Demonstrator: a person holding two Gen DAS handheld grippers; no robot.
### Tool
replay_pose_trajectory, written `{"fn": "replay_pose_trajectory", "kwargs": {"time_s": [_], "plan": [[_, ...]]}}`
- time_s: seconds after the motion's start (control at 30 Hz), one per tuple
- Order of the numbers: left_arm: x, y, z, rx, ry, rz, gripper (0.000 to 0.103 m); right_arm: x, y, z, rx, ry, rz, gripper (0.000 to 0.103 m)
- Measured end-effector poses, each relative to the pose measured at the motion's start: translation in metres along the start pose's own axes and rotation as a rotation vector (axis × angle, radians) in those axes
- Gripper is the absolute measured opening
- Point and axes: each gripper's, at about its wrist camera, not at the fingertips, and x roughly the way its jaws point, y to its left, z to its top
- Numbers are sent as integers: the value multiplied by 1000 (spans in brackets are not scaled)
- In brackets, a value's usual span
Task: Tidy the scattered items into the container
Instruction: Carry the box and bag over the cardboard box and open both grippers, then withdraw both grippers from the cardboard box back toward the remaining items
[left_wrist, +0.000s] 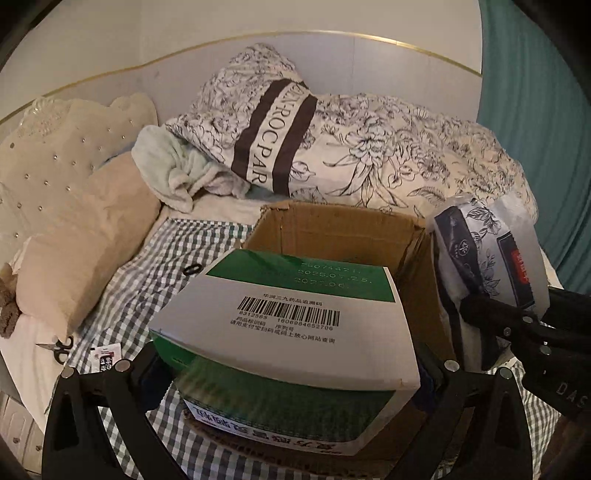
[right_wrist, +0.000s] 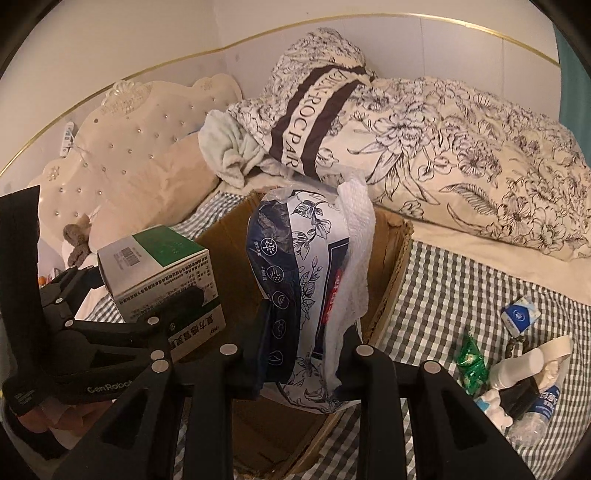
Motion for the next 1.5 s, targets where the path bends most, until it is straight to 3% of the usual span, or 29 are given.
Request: {"fn": "replay_pose_trajectory", "kwargs": {"time_s": [0.13, 0.2, 0.27, 0.67, 1.03, 1.5], "plan": [[6, -1, -2, -1, 8, 2, 103, 7, -2, 0, 1, 1, -4, 32], [7, -1, -2, 0, 7, 2, 103, 9, -2, 0, -2, -3, -11, 44], [8, -1, -1, 0, 5, 3, 103, 9, -2, 0, -3, -7, -15, 48], [-16, 0, 5, -10, -20, -2, 103, -20, 2, 2, 1, -46, -22, 50], [-83, -8, 16, -24, -121, 8, 103, -93, 12, 5, -4, -154, -34, 65], [-190, -30, 17, -29, -296, 24, 103, -214, 30, -13, -22, -368, -70, 103]]}}
